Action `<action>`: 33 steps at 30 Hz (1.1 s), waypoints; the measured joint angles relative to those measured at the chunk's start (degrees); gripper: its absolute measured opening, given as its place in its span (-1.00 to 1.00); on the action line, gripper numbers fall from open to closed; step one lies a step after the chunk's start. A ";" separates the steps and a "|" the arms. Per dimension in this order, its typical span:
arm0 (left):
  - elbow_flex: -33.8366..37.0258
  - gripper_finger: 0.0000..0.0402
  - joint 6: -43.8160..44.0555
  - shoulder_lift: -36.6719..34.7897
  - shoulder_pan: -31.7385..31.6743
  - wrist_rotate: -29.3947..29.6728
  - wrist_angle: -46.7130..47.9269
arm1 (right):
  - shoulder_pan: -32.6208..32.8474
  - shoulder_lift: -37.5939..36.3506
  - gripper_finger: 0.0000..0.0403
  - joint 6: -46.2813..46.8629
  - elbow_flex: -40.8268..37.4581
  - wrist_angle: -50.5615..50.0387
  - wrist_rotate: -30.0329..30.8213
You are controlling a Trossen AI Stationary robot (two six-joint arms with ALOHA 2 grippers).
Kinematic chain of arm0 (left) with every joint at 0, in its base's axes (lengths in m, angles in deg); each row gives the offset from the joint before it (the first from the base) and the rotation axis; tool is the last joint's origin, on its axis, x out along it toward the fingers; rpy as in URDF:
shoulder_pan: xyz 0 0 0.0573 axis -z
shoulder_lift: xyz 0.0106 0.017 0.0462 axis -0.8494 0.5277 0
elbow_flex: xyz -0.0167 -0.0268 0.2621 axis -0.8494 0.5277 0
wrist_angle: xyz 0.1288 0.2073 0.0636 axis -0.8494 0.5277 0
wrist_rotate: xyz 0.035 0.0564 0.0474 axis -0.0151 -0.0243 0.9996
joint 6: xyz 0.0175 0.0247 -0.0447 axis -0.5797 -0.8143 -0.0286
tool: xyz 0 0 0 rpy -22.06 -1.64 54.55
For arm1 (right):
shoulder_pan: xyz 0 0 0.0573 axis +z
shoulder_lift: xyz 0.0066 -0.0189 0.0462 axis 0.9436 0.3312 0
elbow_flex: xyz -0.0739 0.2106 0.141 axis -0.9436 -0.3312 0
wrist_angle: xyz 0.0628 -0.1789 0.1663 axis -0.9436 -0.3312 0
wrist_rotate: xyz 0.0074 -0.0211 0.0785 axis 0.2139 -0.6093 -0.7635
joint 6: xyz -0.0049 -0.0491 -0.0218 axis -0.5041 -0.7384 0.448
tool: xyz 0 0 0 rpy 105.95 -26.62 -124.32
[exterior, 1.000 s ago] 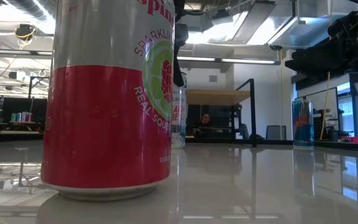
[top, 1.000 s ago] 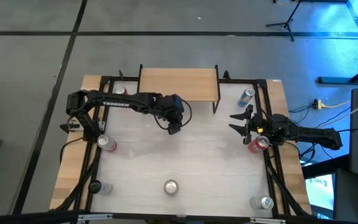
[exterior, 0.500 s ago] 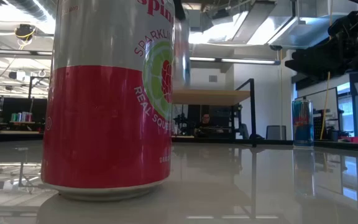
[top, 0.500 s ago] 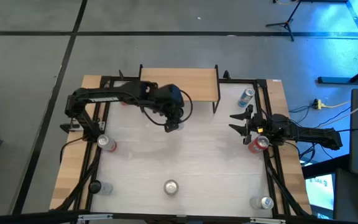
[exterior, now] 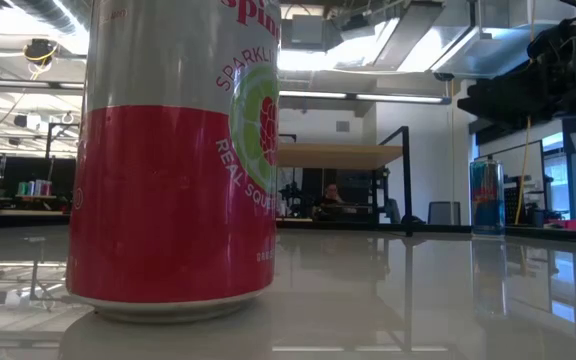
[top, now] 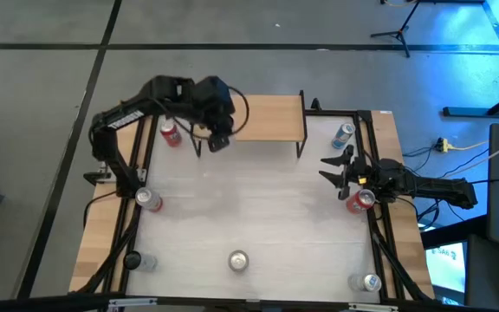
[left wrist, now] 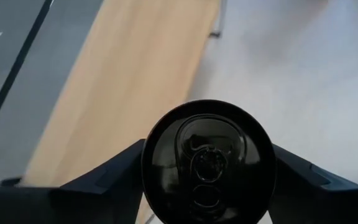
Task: Place canned beverage on shelf
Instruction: Put the top white-pink soda can on the shelf
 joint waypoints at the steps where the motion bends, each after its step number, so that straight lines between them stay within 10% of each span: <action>1: 0.00 0.24 -1.38 -0.01 -1.43 -0.17 0.59 | 0.02 0.00 0.02 -0.44 0.01 0.22 0.05; 33: 5.60 0.24 -29.74 0.18 -37.61 -25.27 -5.47 | 0.00 -0.02 0.02 -7.43 0.02 5.78 3.58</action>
